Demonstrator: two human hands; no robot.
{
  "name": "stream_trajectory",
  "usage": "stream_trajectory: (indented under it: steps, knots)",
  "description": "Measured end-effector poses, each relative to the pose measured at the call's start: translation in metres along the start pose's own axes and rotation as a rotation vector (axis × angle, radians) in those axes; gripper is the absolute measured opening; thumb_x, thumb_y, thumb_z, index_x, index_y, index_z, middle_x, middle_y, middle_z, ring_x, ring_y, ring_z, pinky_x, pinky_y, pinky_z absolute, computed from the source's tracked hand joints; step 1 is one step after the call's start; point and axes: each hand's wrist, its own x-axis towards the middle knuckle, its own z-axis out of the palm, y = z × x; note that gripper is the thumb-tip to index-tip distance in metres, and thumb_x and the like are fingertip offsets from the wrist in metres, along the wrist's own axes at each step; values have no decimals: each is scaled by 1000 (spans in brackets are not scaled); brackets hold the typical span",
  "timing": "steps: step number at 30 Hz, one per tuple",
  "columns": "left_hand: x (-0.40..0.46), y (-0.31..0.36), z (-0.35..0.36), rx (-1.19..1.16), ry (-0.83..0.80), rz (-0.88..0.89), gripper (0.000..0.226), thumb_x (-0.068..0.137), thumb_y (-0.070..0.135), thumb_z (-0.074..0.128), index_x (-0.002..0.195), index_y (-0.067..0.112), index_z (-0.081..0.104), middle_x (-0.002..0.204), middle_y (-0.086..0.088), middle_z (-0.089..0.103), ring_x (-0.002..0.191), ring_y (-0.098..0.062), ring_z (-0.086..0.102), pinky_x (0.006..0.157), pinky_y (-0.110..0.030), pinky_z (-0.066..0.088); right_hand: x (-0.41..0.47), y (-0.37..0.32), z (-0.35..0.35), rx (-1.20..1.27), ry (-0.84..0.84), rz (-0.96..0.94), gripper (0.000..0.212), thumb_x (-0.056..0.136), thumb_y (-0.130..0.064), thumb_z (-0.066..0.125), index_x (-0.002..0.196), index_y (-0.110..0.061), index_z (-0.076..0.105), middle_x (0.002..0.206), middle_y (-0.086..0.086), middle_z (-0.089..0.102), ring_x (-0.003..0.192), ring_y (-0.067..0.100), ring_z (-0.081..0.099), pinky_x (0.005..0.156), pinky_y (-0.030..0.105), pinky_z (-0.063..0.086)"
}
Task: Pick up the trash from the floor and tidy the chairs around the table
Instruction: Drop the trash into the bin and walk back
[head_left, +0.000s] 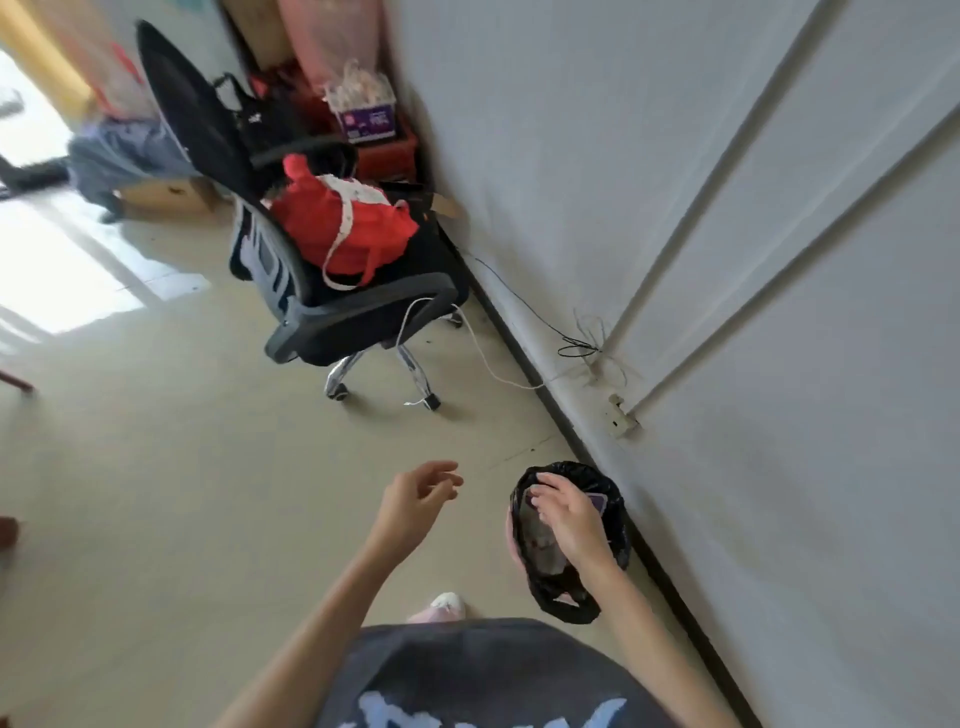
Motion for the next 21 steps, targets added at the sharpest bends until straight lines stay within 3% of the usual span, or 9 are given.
stream_trajectory:
  steps: [4, 11, 15, 18, 21]
  knots:
    - [-77, 11, -44, -155, 240, 39, 24, 90, -2, 46, 109, 5, 59, 89, -8, 67, 65, 8, 63, 62, -5, 46, -38, -43, 18, 34, -154, -139, 28, 92, -9, 47, 119, -15, 54, 115, 2, 61, 112, 17, 57, 102, 37, 44]
    - [-185, -20, -51, -458, 686, -2, 26, 91, 2, 47, 104, 20, 62, 93, -1, 72, 77, -8, 69, 66, -14, 52, -65, -52, 50, 4, -498, -269, 29, 93, 2, 43, 102, -22, 57, 106, 1, 64, 100, 12, 62, 74, 14, 53]
    - [-239, -49, -26, -628, 873, -108, 22, 91, 9, 51, 100, 24, 64, 86, -1, 74, 79, -9, 69, 68, -21, 53, -81, -46, 74, -55, -674, -275, 28, 93, 4, 42, 102, -18, 57, 104, 3, 65, 98, 14, 63, 74, 16, 54]
    - [-275, -71, -6, -724, 1012, -183, 24, 91, 5, 49, 99, 23, 63, 87, -4, 74, 77, -7, 69, 66, -17, 54, -94, -32, 101, -170, -822, -277, 27, 92, 4, 43, 108, -11, 57, 104, 4, 65, 95, 14, 64, 75, 19, 54]
    - [-313, -87, 12, -812, 1179, -242, 26, 91, -1, 45, 102, 16, 61, 92, -7, 70, 71, -2, 68, 63, -12, 52, -114, -16, 134, -314, -985, -278, 26, 90, 3, 46, 104, -15, 59, 102, 4, 66, 93, 14, 65, 74, 22, 54]
